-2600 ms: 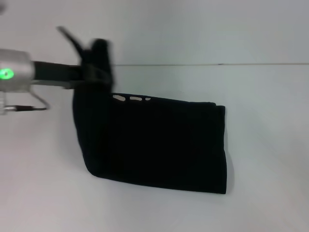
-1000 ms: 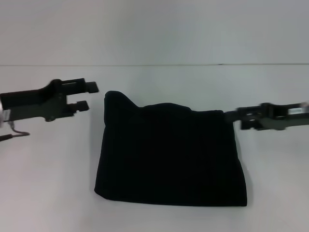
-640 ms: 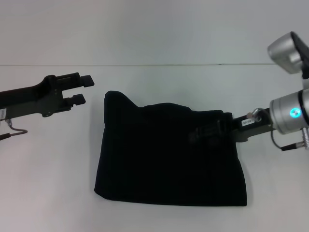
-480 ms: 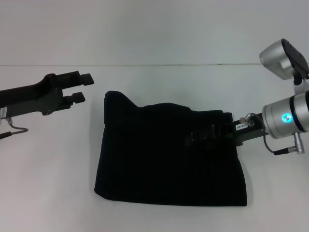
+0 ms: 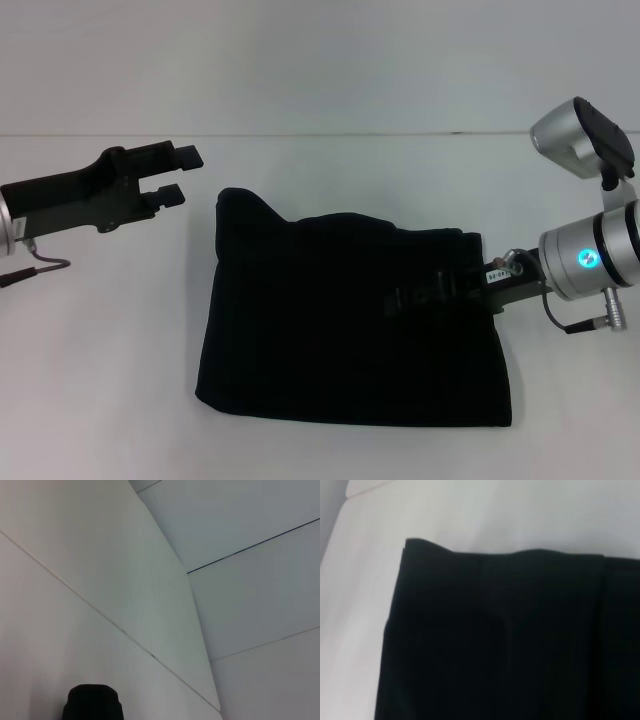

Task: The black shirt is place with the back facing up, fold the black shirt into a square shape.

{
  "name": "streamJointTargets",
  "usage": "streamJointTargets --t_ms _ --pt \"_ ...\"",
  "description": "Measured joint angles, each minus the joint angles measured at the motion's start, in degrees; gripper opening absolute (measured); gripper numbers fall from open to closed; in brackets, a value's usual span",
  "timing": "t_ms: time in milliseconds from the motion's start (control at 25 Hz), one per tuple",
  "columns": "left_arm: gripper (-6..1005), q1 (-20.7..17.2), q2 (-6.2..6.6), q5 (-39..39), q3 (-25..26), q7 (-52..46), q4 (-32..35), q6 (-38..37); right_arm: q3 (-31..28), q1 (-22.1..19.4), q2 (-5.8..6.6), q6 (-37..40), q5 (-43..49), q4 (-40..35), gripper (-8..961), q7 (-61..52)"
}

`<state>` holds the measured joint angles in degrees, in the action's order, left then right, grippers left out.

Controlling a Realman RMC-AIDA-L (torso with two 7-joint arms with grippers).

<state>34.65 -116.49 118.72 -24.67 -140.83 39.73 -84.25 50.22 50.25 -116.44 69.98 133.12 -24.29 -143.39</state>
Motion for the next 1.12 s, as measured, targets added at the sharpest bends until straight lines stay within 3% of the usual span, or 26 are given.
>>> streamJointTargets --t_ms 160,560,1120 --pt "713 0.0 -0.28 0.0 0.1 0.0 0.0 0.4 0.0 -0.5 0.27 -0.1 -0.2 0.0 738 0.0" --pt "711 0.0 -0.67 -0.5 0.1 0.6 -0.3 0.8 -0.2 0.0 -2.24 -2.1 -0.6 -0.3 699 0.6" --pt "708 -0.1 -0.65 -2.3 0.2 1.3 -1.3 1.0 0.0 -0.9 -1.87 -1.9 -2.7 -0.5 644 0.2"
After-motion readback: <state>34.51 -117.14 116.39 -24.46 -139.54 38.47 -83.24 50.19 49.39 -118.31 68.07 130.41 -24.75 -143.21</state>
